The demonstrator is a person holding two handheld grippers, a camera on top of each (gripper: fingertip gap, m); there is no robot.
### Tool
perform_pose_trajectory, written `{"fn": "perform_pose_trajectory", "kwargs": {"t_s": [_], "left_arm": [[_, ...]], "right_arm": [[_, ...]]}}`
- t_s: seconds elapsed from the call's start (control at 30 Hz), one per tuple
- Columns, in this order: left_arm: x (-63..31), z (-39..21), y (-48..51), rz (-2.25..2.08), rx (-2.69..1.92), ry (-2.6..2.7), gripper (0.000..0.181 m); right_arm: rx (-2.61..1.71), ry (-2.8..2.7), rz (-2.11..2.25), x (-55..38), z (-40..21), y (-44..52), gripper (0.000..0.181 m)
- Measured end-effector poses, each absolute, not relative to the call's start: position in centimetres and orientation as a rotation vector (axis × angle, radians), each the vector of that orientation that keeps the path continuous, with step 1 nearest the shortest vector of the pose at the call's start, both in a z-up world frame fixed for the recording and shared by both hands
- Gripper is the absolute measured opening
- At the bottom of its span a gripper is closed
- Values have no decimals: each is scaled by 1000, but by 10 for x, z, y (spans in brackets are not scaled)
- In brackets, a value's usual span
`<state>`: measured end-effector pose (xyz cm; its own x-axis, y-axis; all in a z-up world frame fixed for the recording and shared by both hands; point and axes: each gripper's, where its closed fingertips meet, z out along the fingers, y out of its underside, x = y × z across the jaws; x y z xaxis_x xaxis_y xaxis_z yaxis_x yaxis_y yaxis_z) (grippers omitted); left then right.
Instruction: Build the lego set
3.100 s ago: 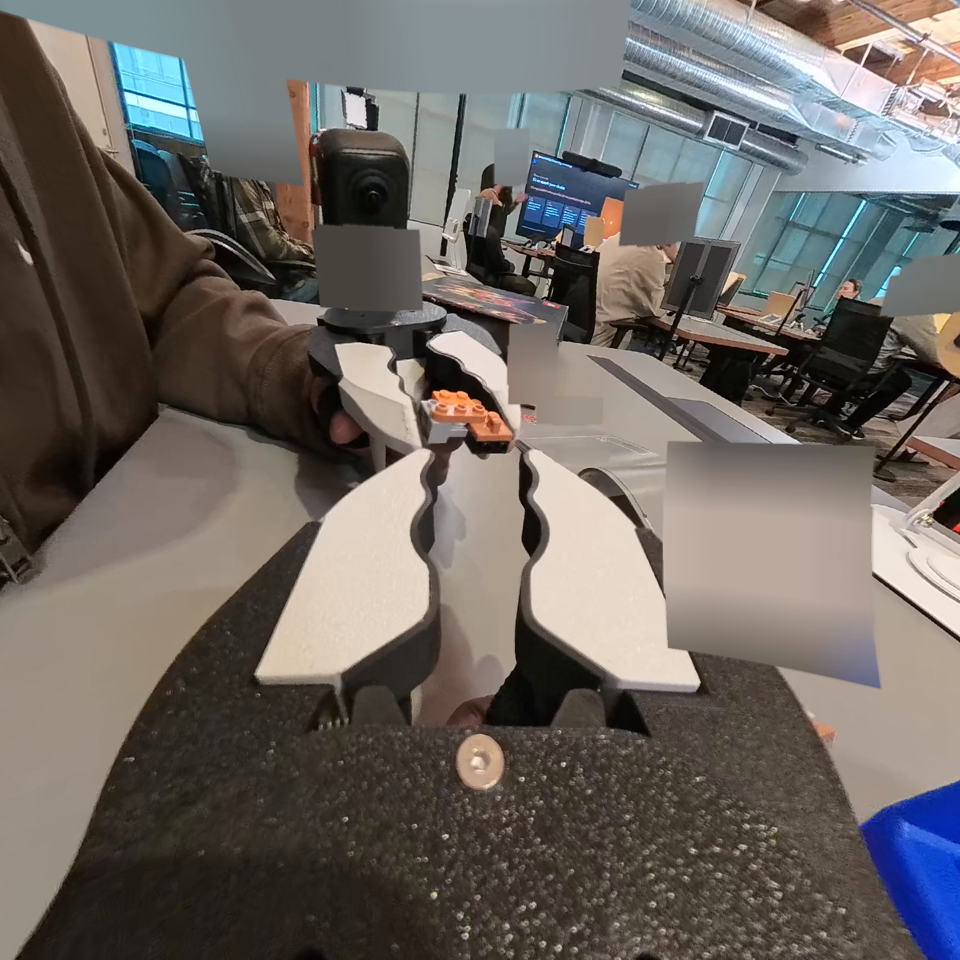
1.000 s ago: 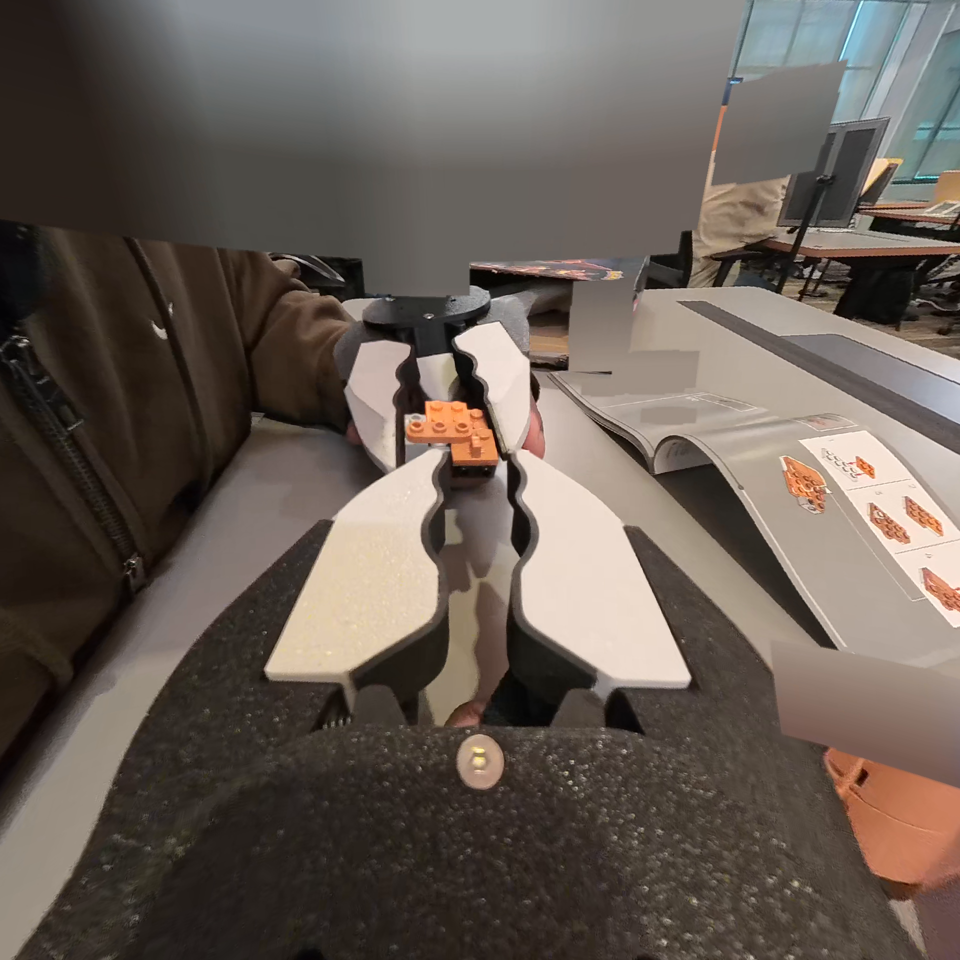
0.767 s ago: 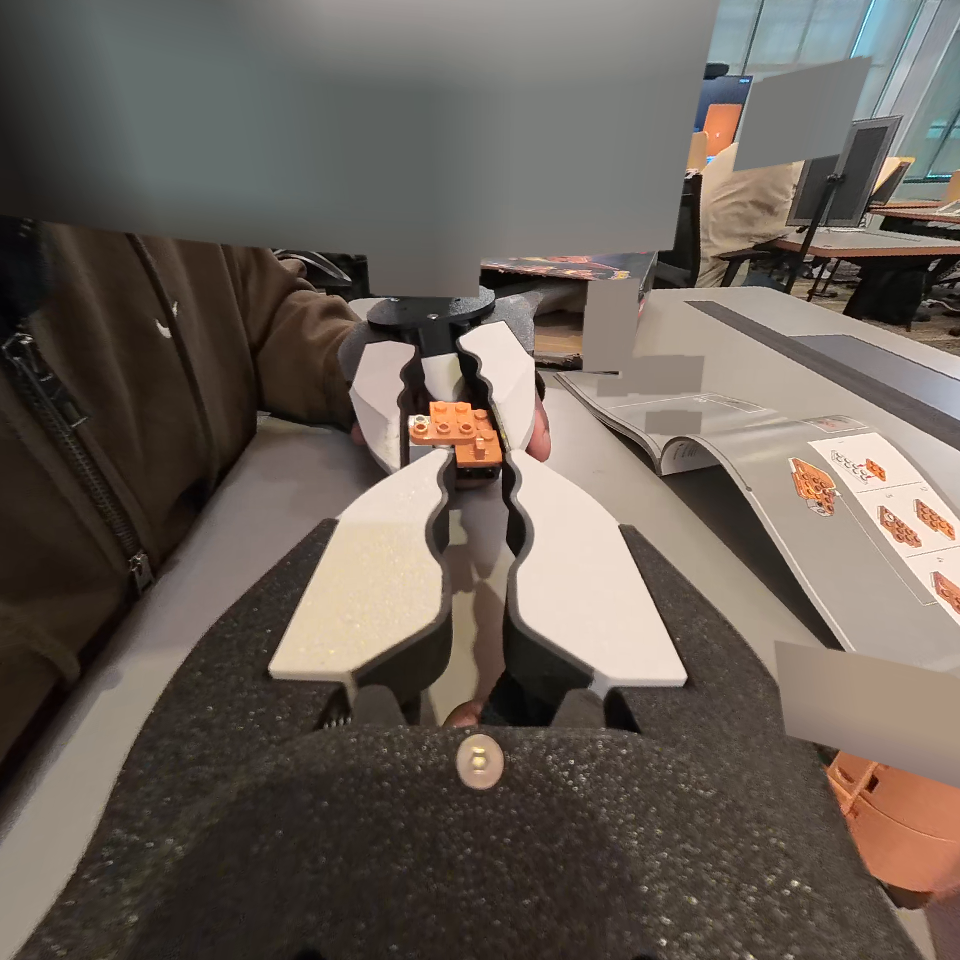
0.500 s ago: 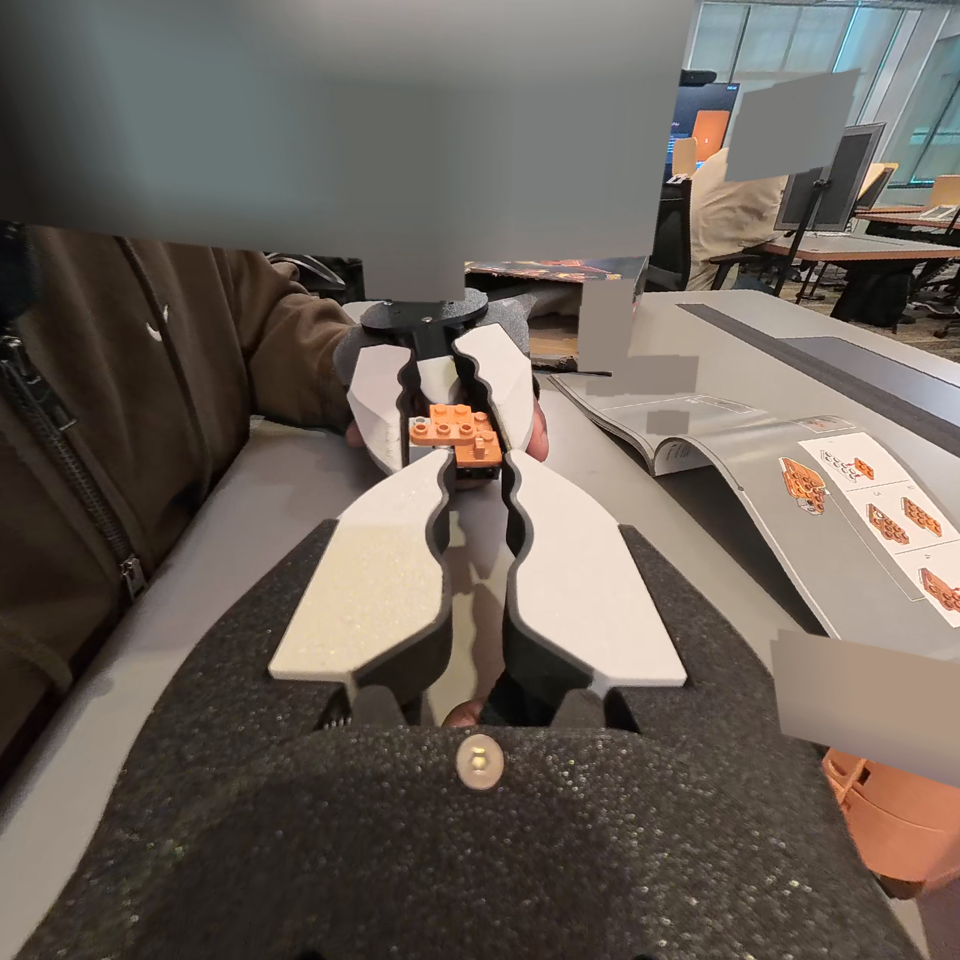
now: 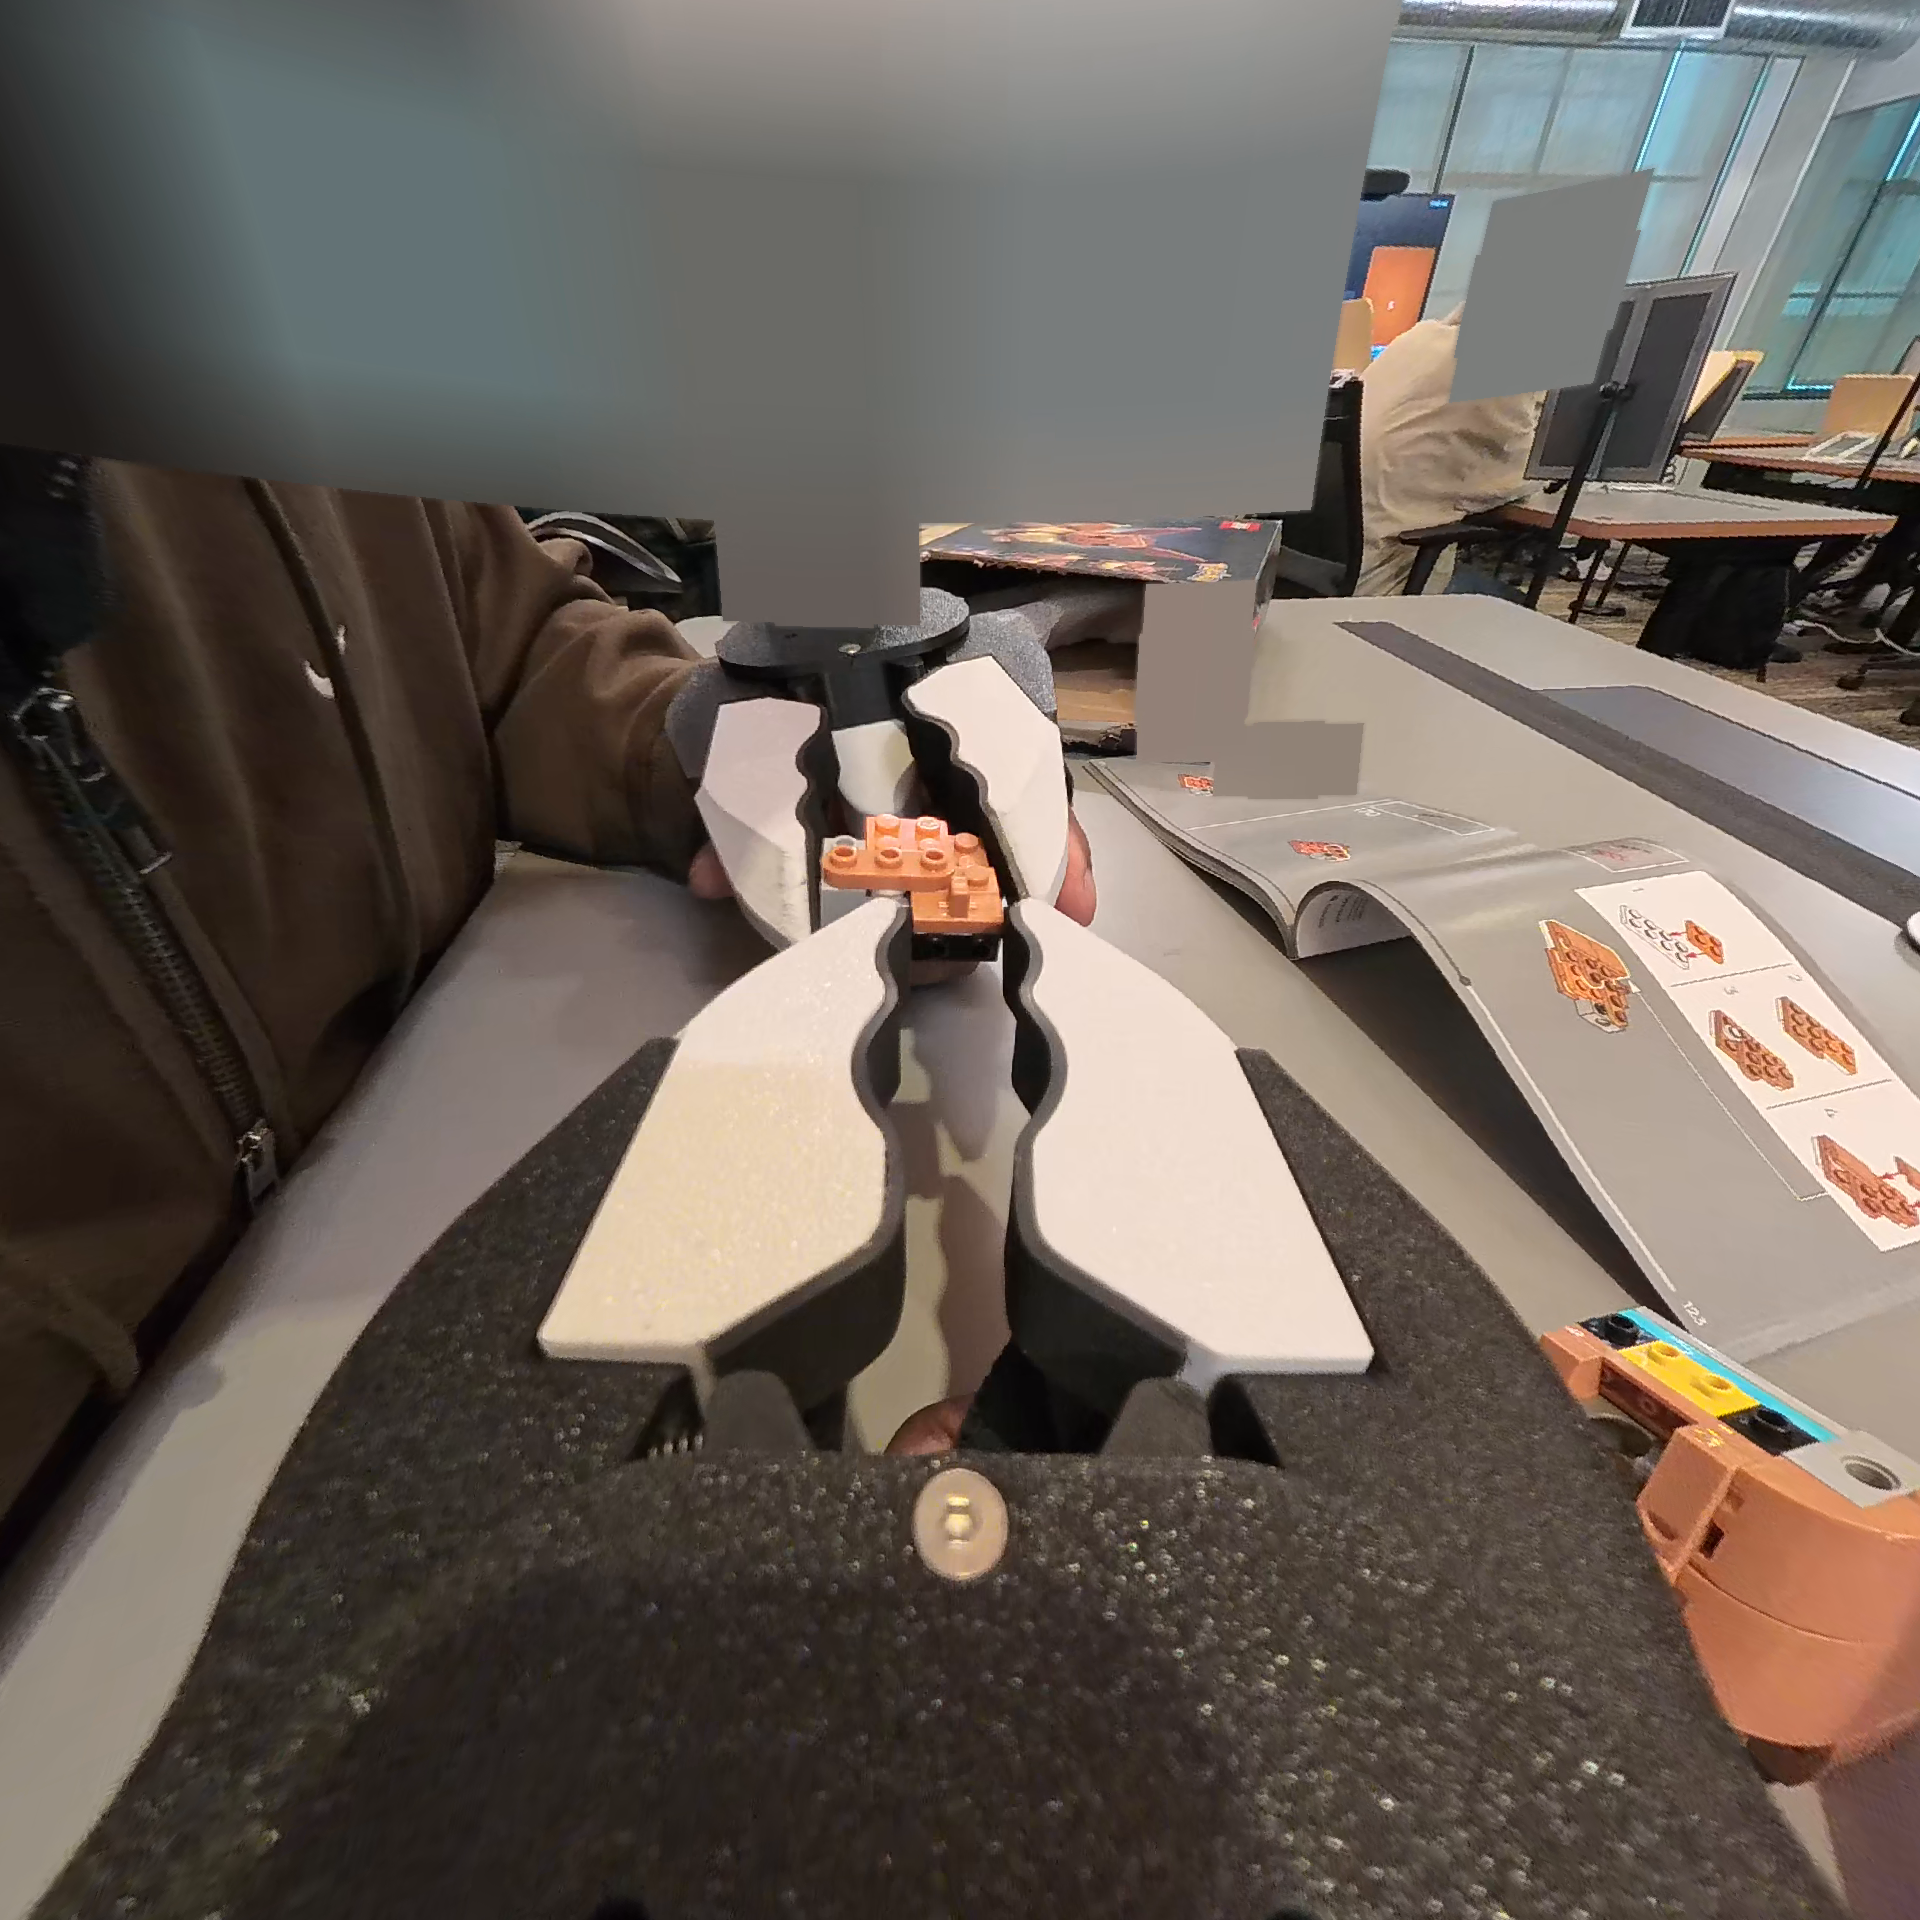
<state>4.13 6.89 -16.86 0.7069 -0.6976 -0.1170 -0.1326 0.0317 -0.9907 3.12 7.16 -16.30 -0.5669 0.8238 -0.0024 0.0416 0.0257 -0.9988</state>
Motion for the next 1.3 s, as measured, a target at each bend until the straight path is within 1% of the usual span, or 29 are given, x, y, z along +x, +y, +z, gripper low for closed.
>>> {"fn": "perform_pose_trajectory", "kwargs": {"t_s": [0.3,0.6,0.8,1.07,1.3], "left_arm": [[34,-168,74,-499,-1529,653,39],[21,-166,82,-524,-1563,537,39],[17,-165,84,-528,-1565,509,39],[15,-165,85,-548,-1572,482,40],[22,-158,79,-736,-1542,442,41]], "right_arm": [[-978,-1652,1644,27,-163,79,17],[-1249,-1465,1910,20,-156,99,16],[-1332,-1354,2024,18,-152,113,16],[-1295,-1426,1946,19,-156,103,16],[-1198,-1518,1819,20,-159,92,17]]}}
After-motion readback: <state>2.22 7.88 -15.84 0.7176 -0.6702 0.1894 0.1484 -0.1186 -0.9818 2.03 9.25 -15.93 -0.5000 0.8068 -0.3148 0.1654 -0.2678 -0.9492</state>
